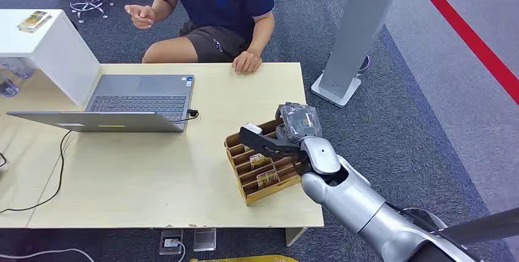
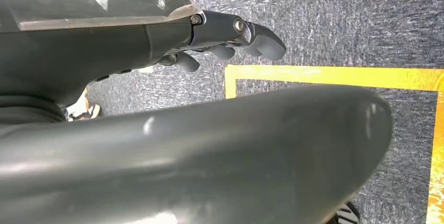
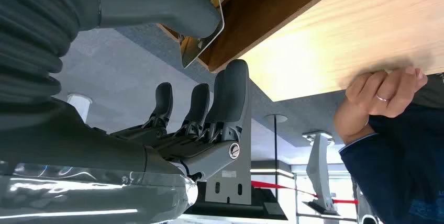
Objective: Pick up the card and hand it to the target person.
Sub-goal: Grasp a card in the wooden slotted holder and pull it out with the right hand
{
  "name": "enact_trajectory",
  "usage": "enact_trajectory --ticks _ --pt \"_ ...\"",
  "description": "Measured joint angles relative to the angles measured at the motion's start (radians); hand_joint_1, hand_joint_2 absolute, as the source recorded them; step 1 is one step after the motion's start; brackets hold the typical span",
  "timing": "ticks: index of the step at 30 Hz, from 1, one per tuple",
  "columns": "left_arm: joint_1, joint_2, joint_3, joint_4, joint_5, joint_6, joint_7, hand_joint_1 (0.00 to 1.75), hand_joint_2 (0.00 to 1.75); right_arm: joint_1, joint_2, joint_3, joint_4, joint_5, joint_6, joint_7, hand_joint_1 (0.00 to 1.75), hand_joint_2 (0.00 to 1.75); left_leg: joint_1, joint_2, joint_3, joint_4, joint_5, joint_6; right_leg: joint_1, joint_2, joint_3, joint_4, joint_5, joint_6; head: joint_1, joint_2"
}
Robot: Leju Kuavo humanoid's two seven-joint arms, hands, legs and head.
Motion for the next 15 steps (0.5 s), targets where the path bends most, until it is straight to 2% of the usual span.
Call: enact_trajectory --ticks 15 --pt "0.000 0.000 0.000 0.000 0.000 -0.004 0.000 0.00 0.00 0.017 -0.014 -0.002 -0.034 -0.001 0.007 0.008 0.93 1.75 0.000 0.000 0.000 0.000 0.000 0.000 0.000 0.000 0.000 0.000 0.000 0.000 0.000 0.000"
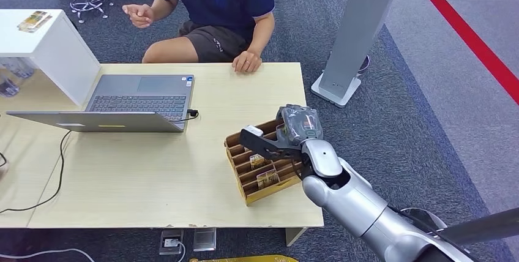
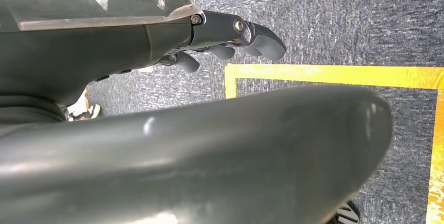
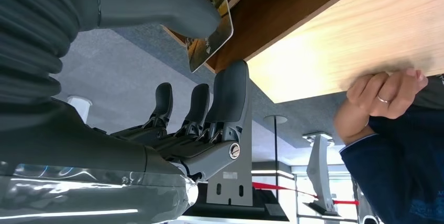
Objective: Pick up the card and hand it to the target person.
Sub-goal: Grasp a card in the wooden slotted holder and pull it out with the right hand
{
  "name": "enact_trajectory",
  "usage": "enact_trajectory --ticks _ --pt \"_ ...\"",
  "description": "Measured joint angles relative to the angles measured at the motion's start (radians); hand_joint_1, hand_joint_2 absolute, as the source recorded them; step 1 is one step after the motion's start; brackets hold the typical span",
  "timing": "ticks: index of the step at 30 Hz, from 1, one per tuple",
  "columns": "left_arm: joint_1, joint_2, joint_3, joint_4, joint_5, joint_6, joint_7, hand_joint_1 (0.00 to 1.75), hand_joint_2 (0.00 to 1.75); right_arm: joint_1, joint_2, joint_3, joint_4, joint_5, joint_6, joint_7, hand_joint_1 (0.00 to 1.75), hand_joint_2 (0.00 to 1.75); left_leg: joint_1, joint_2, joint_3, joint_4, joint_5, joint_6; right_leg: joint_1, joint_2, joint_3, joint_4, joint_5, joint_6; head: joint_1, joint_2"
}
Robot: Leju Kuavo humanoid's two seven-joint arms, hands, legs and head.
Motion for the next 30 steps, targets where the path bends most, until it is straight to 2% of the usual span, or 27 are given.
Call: enact_trajectory --ticks 30 --pt "0.000 0.000 0.000 0.000 0.002 -0.003 0.000 0.00 0.00 0.003 -0.001 0.000 0.033 -0.026 -0.004 -0.010 0.96 1.75 0.000 0.000 0.000 0.000 0.000 0.000 0.000 0.000 0.000 0.000 0.000 0.000 0.000 0.000"
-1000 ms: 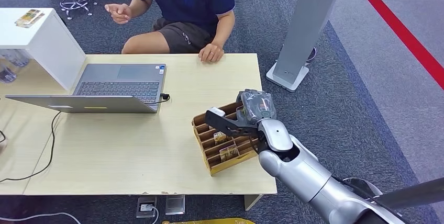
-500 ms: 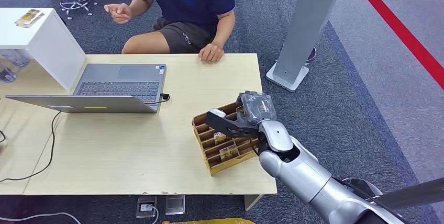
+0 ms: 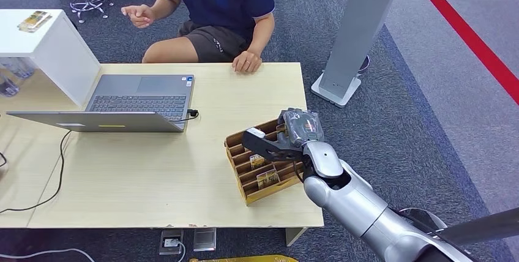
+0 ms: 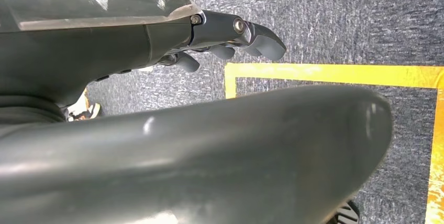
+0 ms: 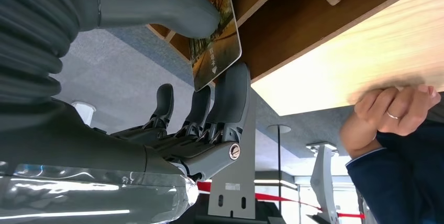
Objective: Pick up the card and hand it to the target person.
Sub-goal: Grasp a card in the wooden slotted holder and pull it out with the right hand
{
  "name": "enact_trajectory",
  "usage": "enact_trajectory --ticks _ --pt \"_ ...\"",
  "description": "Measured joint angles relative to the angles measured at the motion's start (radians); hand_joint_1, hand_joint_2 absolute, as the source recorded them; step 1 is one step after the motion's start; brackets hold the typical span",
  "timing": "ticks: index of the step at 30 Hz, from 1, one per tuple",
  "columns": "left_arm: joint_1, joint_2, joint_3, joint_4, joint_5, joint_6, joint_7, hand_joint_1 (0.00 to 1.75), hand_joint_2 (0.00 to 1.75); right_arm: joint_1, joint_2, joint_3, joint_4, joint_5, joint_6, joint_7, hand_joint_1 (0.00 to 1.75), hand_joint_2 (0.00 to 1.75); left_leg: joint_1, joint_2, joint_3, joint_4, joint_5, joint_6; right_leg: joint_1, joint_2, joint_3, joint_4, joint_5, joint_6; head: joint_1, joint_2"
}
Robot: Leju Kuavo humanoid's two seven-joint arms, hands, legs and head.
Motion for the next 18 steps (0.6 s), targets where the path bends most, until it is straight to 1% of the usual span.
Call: enact_trajectory --ticks 4,7,9,12,15,18 --pt "0.000 0.000 0.000 0.000 0.000 -0.001 0.000 0.00 0.00 0.000 -0.001 0.000 0.000 -0.005 0.000 0.001 1.04 1.75 0.000 0.000 0.000 0.000 0.000 0.000 0.000 0.000 0.000 0.000 0.000 0.000 0.000 0.000" --pt "0.000 0.000 0.000 0.000 0.000 -0.001 0.000 0.00 0.00 0.000 -0.001 0.000 0.000 -0.008 -0.001 0.002 1.05 1.75 0.000 0.000 0.000 0.000 0.000 0.000 0.000 0.000 0.000 0.000 0.000 0.000 0.000 0.000" --pt "0.000 0.000 0.000 0.000 0.000 -0.001 0.000 0.00 0.00 0.000 -0.002 0.000 0.000 -0.009 -0.001 0.002 1.10 1.75 0.000 0.000 0.000 0.000 0.000 0.000 0.000 0.000 0.000 0.000 0.000 0.000 0.000 0.000" --pt "0.000 0.000 0.000 0.000 0.000 -0.001 0.000 0.00 0.00 0.000 -0.004 0.000 -0.001 -0.009 -0.001 0.002 1.32 1.75 0.000 0.000 0.000 0.000 0.000 0.000 0.000 0.000 0.000 0.000 0.000 0.000 0.000 0.000" --pt "0.000 0.000 0.000 0.000 0.000 -0.001 0.000 0.00 0.00 0.000 -0.005 0.000 -0.001 -0.009 -0.001 0.002 1.48 1.75 0.000 0.000 0.000 0.000 0.000 0.000 0.000 0.000 0.000 0.000 0.000 0.000 0.000 0.000" --pt "0.000 0.000 0.000 0.000 0.000 -0.001 0.000 0.00 0.00 0.000 -0.006 0.000 -0.001 -0.009 -0.002 0.002 1.69 1.75 0.000 0.000 0.000 0.000 0.000 0.000 0.000 0.000 0.000 0.000 0.000 0.000 0.000 0.000"
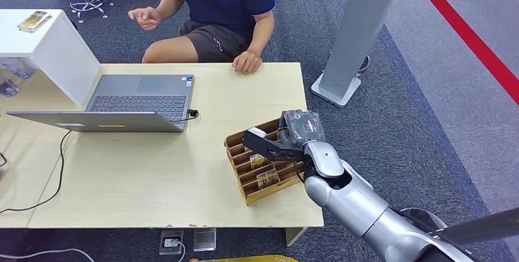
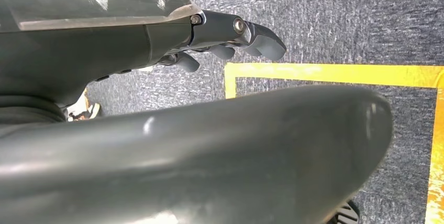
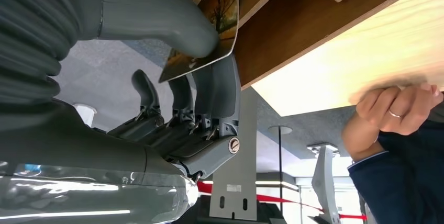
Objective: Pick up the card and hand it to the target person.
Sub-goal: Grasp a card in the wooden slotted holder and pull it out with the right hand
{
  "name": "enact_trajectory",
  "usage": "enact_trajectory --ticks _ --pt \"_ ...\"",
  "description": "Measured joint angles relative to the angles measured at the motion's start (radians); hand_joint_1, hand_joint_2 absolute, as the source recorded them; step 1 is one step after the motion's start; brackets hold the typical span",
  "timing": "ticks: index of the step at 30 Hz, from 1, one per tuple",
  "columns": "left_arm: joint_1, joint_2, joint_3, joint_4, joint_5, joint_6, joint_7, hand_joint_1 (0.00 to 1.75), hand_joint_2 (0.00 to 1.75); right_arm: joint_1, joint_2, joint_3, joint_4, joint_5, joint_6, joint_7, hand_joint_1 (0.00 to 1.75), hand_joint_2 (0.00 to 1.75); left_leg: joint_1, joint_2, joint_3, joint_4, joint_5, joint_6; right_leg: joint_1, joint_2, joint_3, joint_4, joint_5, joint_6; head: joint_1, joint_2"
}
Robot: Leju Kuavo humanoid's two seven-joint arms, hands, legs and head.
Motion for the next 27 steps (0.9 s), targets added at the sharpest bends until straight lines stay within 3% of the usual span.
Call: enact_trajectory --ticks 19,27 --pt "0.000 0.000 0.000 0.000 0.004 0.006 -0.001 0.00 0.00 -0.001 -0.001 0.000 -0.009 -0.009 -0.004 -0.009 1.75 1.75 0.000 0.000 0.001 0.000 0.000 0.000 0.000 0.000 0.001 0.000 0.000 0.000 0.000 0.000" --pt "0.001 0.000 0.002 0.000 0.016 0.007 -0.007 0.00 0.00 -0.001 -0.002 0.000 -0.081 -0.013 -0.015 -0.031 1.75 1.75 0.000 0.000 0.000 0.000 0.000 0.000 0.000 0.000 0.000 0.000 0.000 0.000 0.000 0.000"
